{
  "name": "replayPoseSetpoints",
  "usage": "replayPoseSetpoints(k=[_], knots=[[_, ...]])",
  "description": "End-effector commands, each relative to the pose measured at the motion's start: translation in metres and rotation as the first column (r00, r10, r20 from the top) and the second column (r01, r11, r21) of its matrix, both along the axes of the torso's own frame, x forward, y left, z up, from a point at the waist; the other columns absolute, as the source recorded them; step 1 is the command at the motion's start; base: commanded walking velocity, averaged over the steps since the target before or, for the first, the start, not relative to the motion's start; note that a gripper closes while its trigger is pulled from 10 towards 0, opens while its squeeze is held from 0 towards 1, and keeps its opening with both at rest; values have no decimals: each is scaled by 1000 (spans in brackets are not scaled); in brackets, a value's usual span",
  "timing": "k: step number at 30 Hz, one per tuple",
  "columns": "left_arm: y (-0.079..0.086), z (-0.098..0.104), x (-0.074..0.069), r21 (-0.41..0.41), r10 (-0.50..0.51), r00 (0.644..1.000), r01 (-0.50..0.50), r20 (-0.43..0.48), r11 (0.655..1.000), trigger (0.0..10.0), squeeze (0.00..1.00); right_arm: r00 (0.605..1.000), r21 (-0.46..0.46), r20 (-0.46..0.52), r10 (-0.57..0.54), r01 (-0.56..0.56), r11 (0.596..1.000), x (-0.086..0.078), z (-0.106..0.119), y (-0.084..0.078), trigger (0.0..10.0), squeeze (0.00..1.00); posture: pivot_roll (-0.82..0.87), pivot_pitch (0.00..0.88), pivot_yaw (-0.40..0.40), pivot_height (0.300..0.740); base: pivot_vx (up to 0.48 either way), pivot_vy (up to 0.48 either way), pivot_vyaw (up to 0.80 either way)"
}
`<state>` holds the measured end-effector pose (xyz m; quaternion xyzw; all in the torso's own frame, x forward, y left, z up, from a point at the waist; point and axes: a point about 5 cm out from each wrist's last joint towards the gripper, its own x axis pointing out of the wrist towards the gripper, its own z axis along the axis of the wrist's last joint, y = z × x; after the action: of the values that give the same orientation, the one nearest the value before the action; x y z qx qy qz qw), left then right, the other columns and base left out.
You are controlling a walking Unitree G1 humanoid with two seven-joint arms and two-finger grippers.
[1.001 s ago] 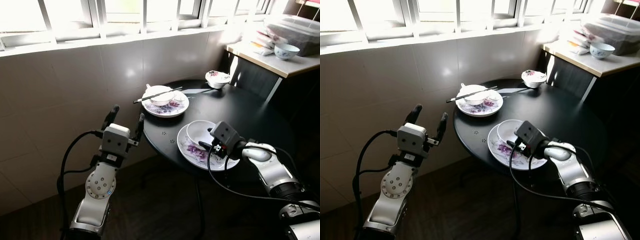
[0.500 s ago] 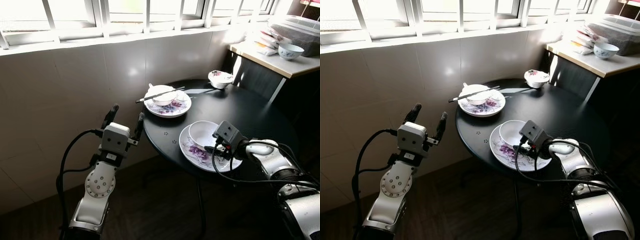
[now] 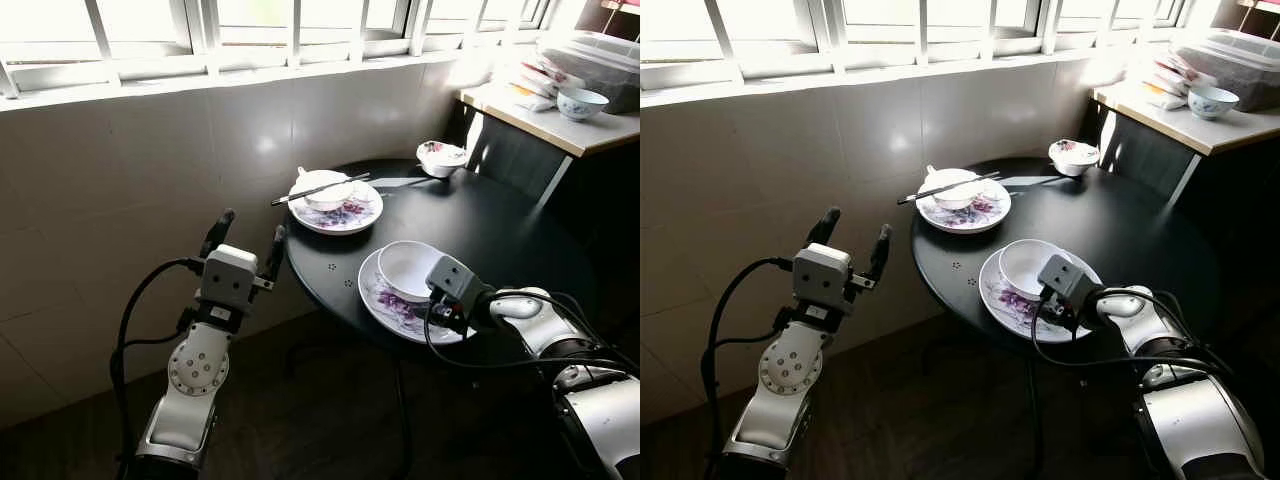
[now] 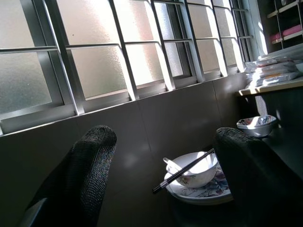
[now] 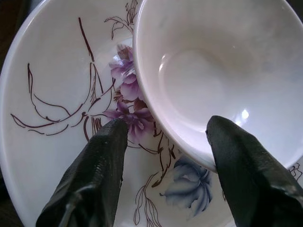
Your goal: Kitchen organization
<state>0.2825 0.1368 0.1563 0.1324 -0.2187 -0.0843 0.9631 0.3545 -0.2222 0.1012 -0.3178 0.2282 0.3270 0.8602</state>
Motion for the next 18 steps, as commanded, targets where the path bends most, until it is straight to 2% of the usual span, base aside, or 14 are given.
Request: replayPoseSetpoints(k=[1, 3, 4, 5, 6, 12, 18], knots=[[1, 0, 0, 7, 13, 1000, -13, -6, 1000, 10000, 0, 1000, -38, -6, 3, -3, 999, -1, -2, -3, 10000, 0, 59, 0, -79, 740, 0, 0, 0], [1, 0, 0, 8, 16, 1000, -16, -7, 1000, 10000, 0, 1000, -46, -7, 8, -8, 999, -2, -3, -3, 10000, 0, 59, 0, -80, 740, 0, 0, 0], [1, 0, 0, 8, 17, 1000, -16, -7, 1000, 10000, 0, 1000, -49, -7, 11, -11, 999, -2, -3, -3, 4353, 0, 59, 0, -80, 740, 0, 0, 0], [1, 0, 0, 8, 19, 1000, -19, -8, 1000, 10000, 0, 1000, -57, 1, 8, -8, 998, -2, -3, -4, 3529, 0, 58, 0, -81, 740, 0, 0, 0], [1, 0, 0, 8, 20, 1000, -20, -8, 1000, 10000, 0, 1000, -63, 6, 6, -6, 998, -2, -3, -4, 39, 0, 58, 0, -81, 740, 0, 0, 0], [1, -2, -1, 8, 26, 1000, -26, -13, 1000, 10000, 0, 999, -101, 46, -26, 31, 994, 0, 0, -9, 0, 0, 55, 0, -82, 740, 0, 0, 0], [0, -3, -2, 5, 29, 999, -29, -17, 1000, 10000, 0, 998, -202, 69, 11, 3, 979, -1, -2, -12, 0, 0, 51, 0, -88, 740, 0, 0, 0]])
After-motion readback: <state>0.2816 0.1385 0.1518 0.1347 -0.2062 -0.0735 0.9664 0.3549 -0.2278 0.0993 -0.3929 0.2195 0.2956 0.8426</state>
